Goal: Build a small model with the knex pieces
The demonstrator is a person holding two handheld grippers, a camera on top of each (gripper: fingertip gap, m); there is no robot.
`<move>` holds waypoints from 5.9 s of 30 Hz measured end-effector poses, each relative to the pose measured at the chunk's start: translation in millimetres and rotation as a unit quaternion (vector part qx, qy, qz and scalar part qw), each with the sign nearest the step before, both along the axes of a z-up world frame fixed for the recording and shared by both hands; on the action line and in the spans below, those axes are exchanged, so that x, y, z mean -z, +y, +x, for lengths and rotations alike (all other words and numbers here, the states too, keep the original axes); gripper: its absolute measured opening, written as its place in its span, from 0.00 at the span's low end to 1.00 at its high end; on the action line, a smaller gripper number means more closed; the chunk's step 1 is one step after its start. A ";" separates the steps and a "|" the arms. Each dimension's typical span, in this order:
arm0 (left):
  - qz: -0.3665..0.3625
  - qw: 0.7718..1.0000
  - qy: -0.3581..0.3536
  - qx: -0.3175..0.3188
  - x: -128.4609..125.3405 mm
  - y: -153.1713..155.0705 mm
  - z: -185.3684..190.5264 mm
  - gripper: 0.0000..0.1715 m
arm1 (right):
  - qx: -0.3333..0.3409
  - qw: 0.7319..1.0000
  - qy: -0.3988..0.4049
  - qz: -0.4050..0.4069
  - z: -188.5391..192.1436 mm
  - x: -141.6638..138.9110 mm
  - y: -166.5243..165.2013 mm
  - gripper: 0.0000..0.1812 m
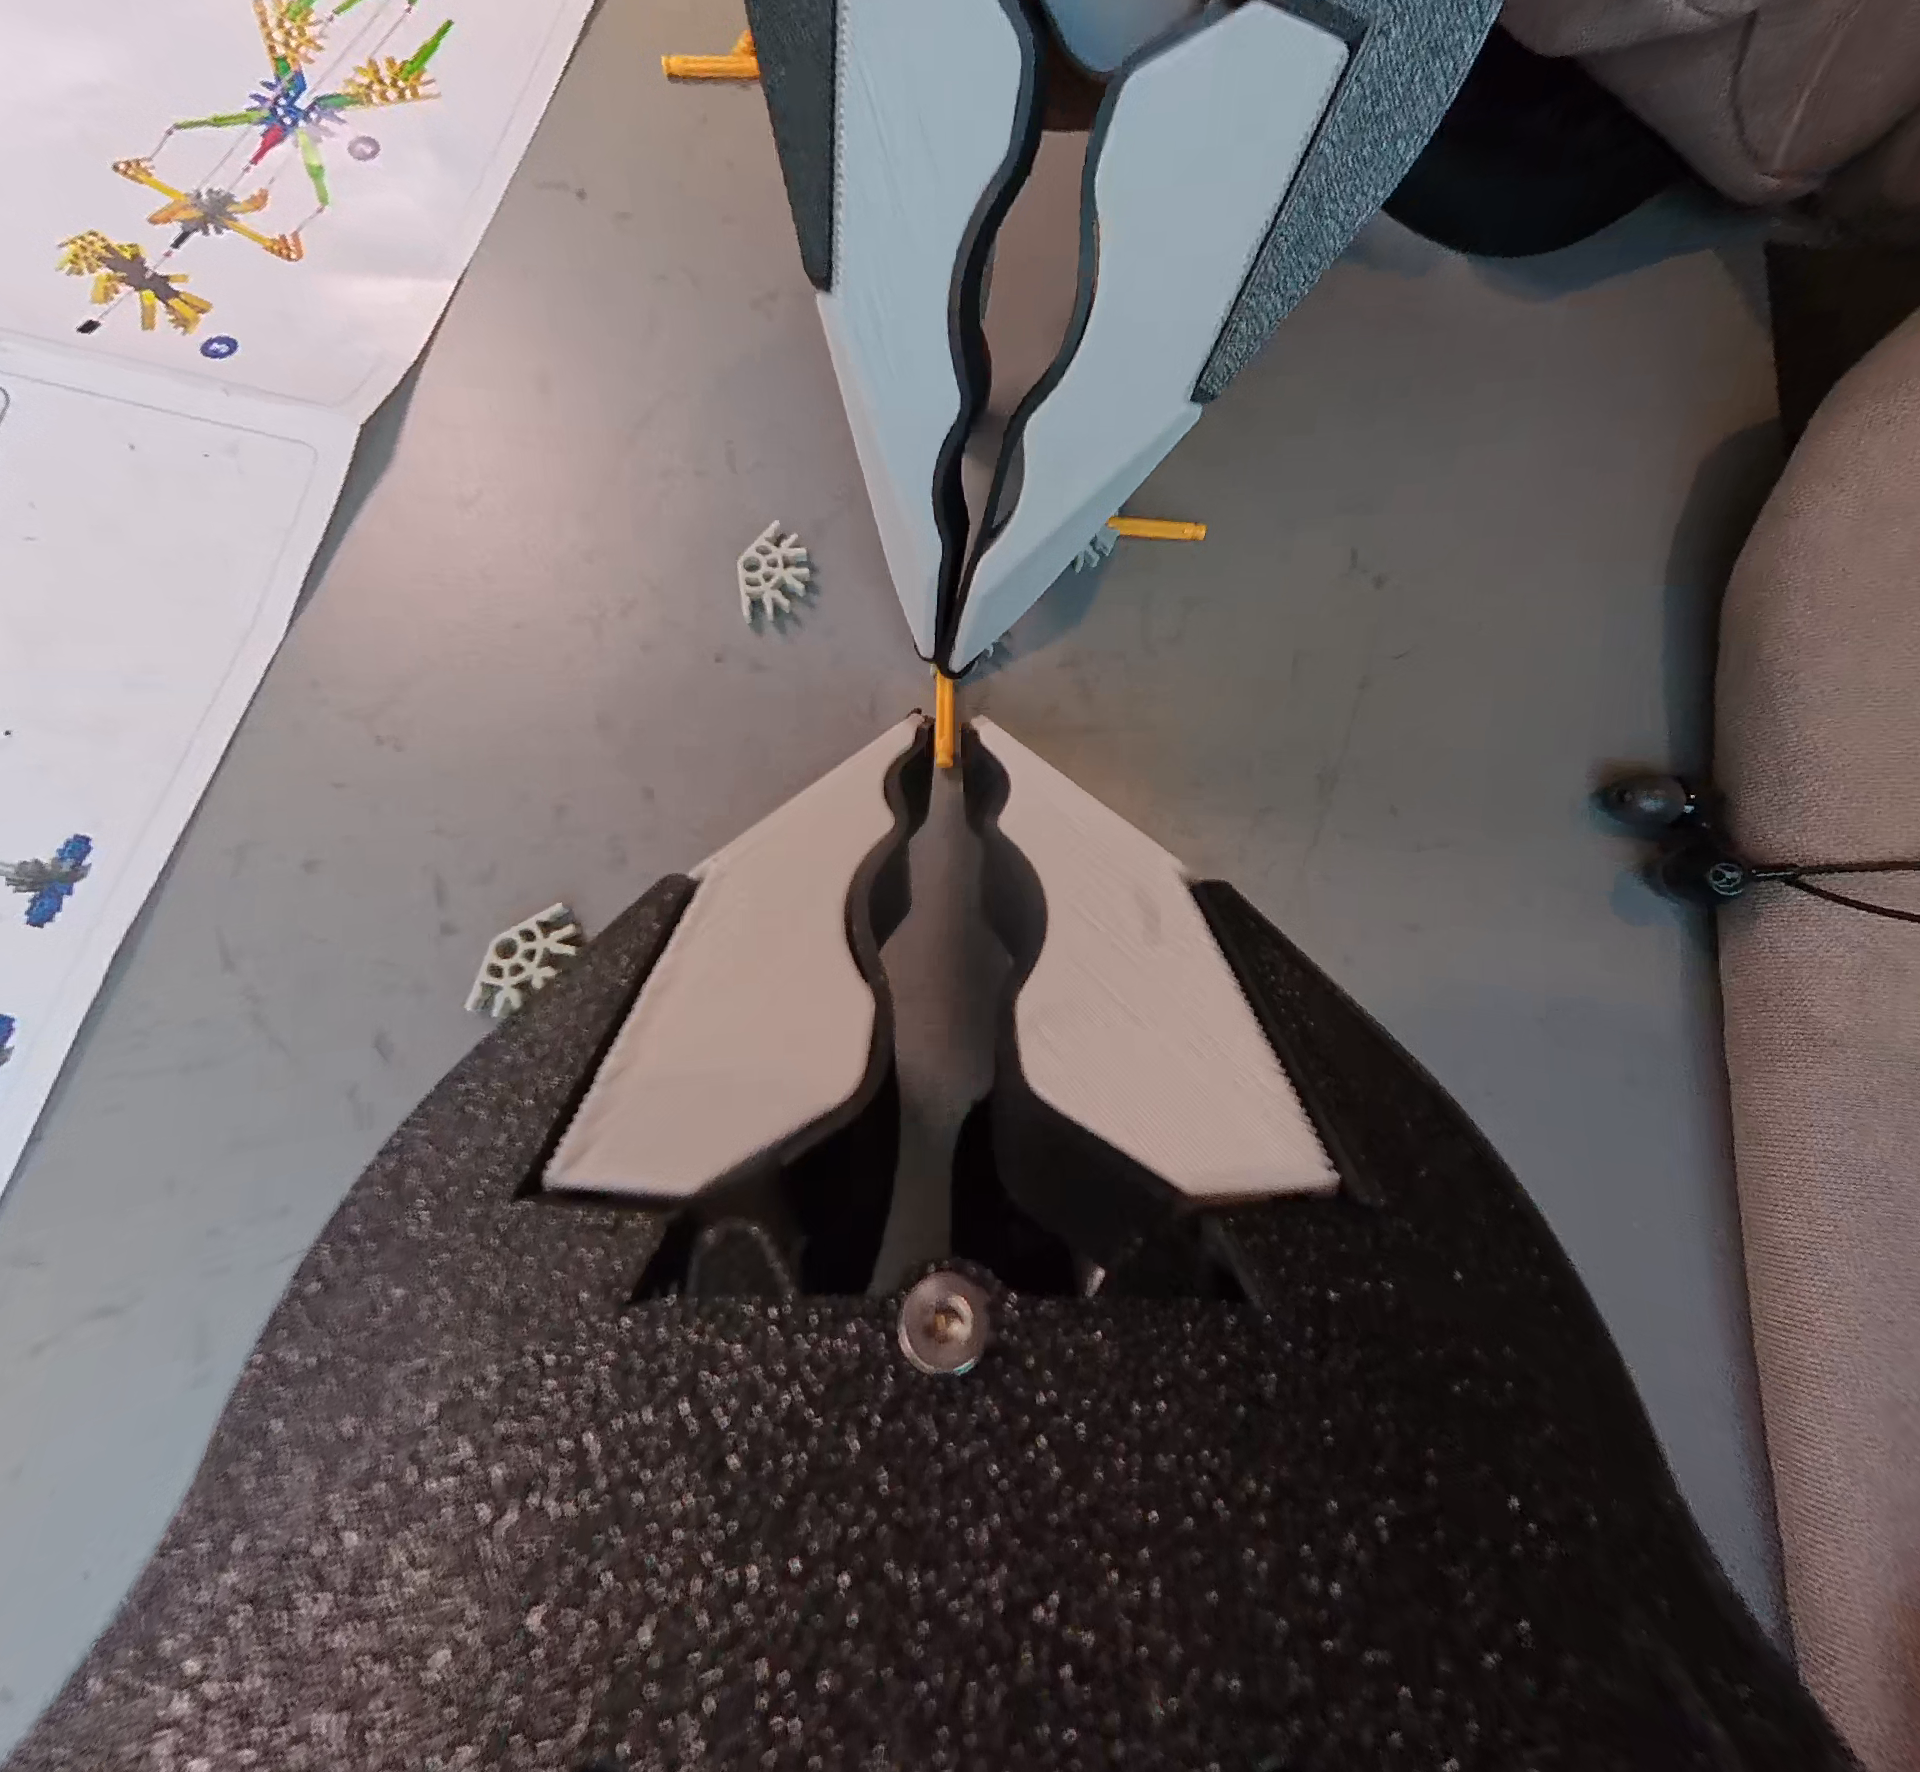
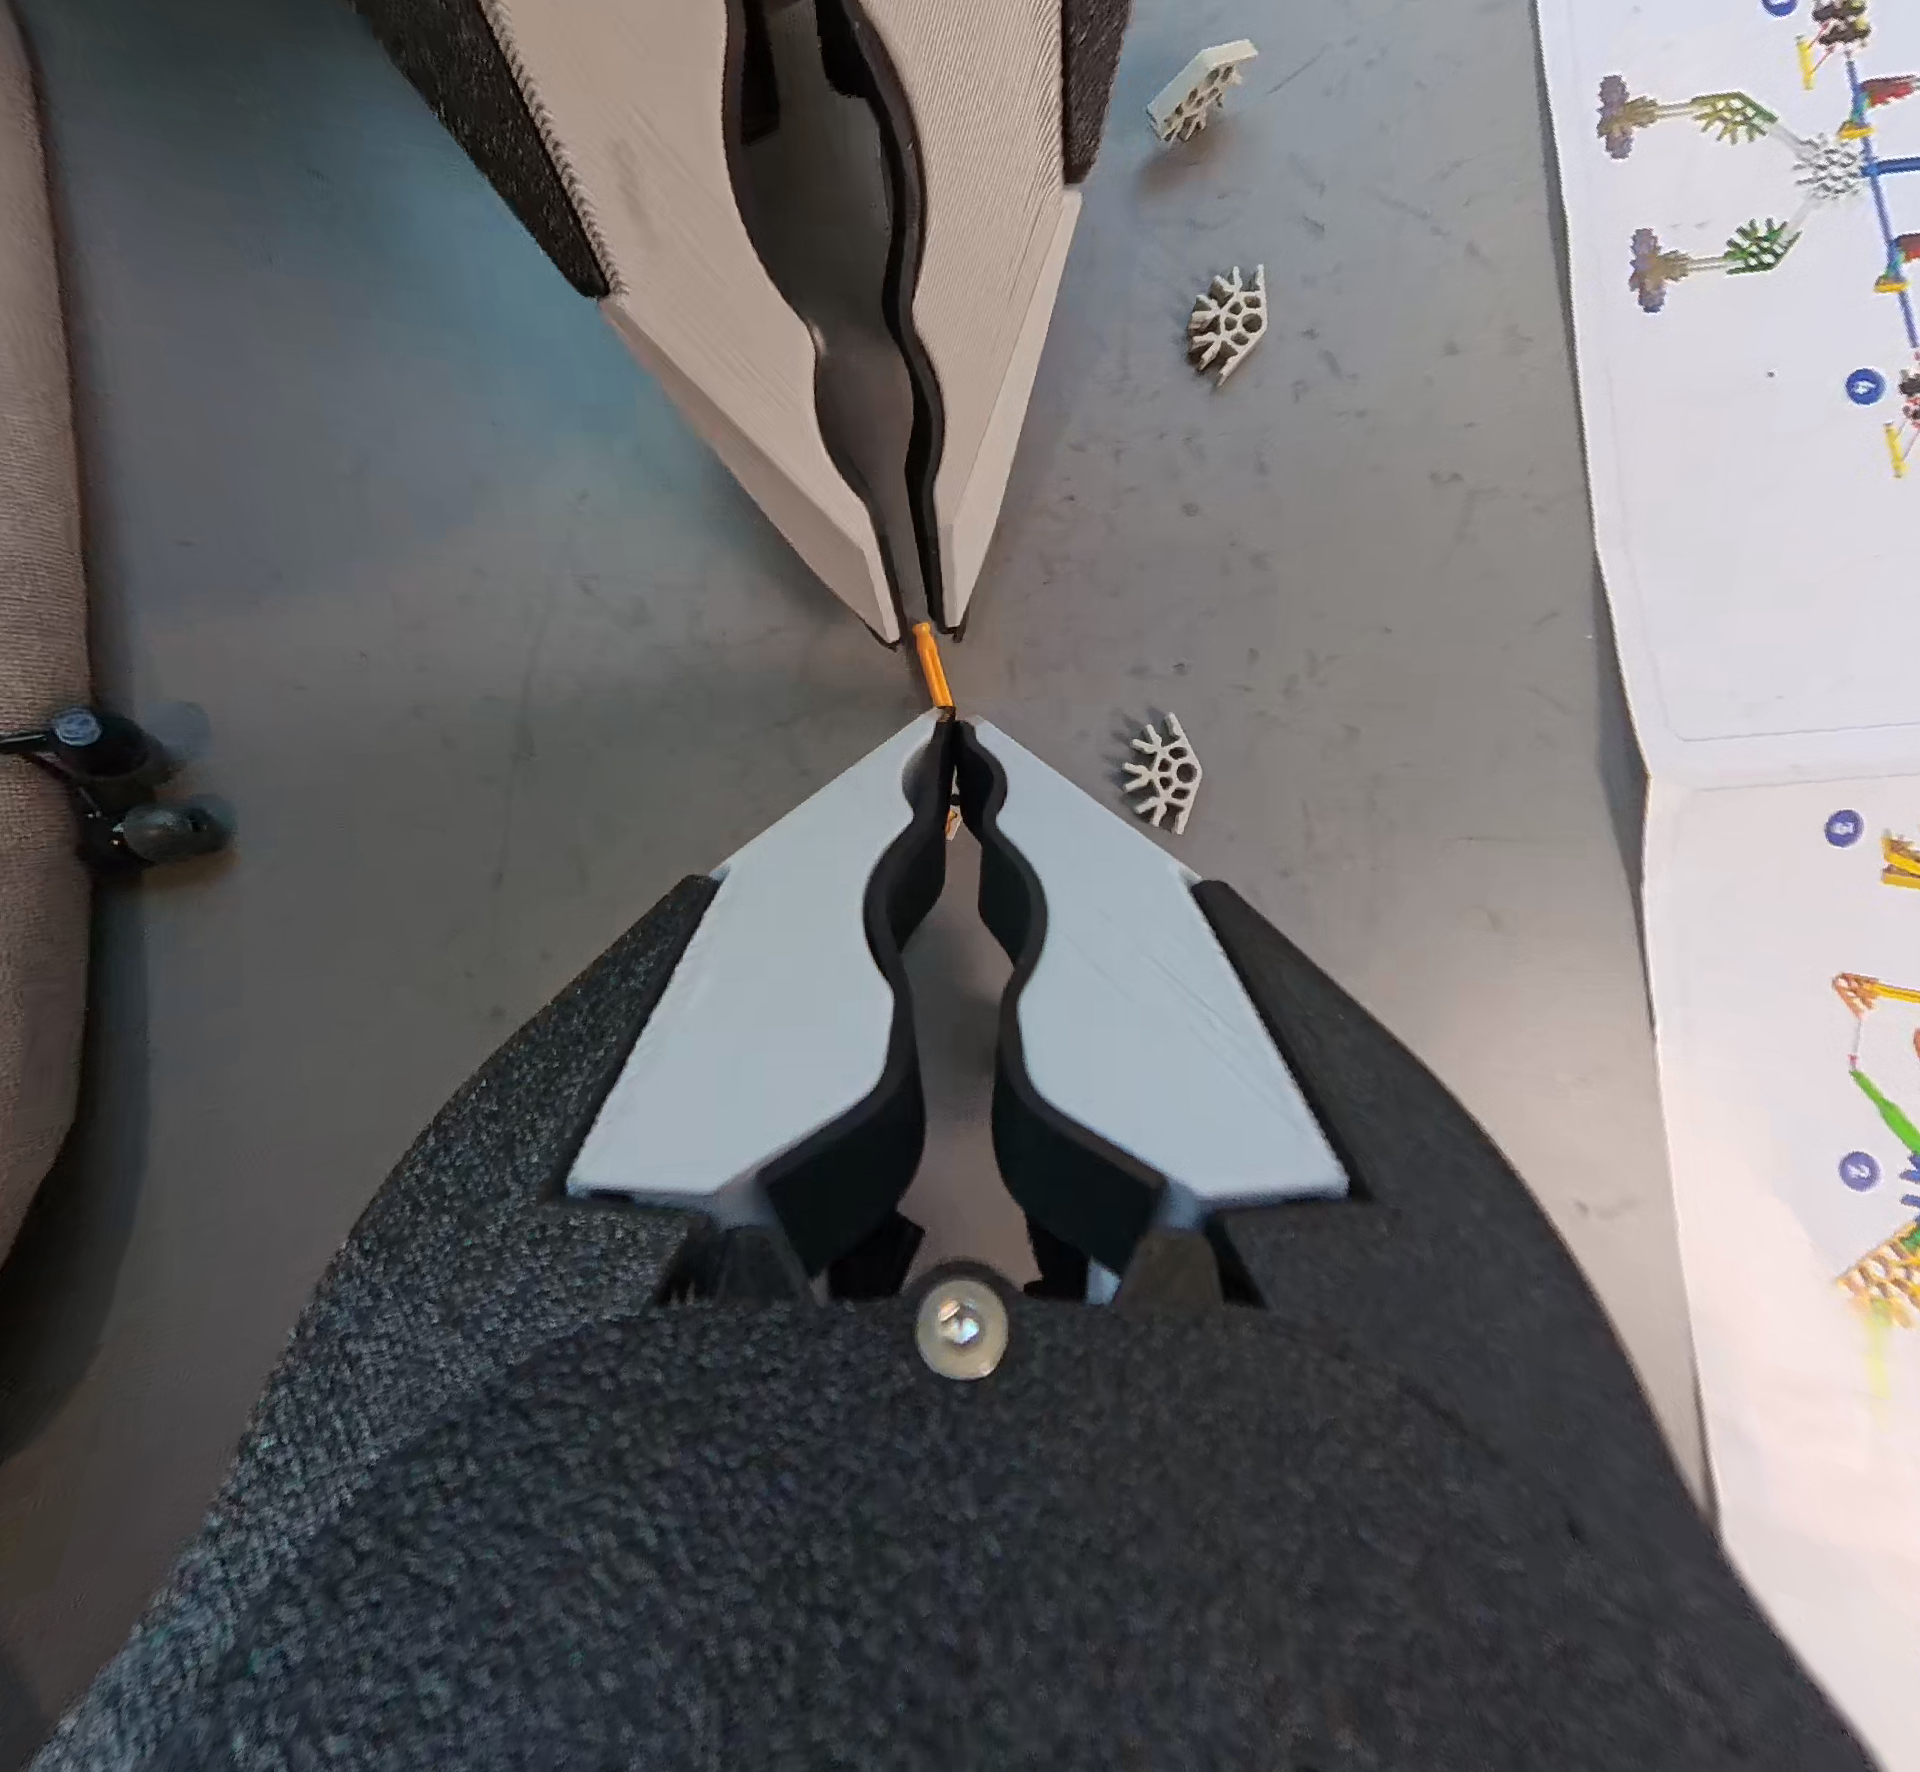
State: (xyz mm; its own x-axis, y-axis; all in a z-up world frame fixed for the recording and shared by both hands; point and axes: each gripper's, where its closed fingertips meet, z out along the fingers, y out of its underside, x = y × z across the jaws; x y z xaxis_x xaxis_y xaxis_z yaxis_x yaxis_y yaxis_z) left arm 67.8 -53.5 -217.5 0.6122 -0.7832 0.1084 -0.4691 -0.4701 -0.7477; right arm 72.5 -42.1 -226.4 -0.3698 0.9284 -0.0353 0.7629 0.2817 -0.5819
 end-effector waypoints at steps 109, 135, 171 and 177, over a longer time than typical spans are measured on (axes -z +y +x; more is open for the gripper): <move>-0.023 1.000 -0.011 -0.003 7.0 5.3 -22.3 0.07 | -0.017 0.995 0.093 0.024 -22.1 -13.0 3.9 0.00; -0.013 1.000 -0.005 0.001 9.5 4.6 -17.3 0.06 | -0.006 0.997 0.046 -0.058 -19.4 -11.1 2.6 0.08; 0.033 0.998 0.044 -0.042 10.0 28.7 -79.5 0.14 | 0.037 0.999 -0.022 0.001 27.1 -0.2 36.6 0.01; 0.027 0.998 0.044 -0.031 10.6 24.1 -74.5 0.06 | 0.056 0.995 -0.069 -0.035 50.7 0.4 40.1 0.02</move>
State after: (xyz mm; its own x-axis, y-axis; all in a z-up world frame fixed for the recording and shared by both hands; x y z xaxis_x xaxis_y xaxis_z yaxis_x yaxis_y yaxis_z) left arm -6.7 -29.4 -228.1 0.6645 -0.7472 0.0117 -0.5049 -0.4605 -0.7301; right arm 123.2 -2.0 -226.7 -0.2503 0.9573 -0.1445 0.8615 0.1521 -0.4845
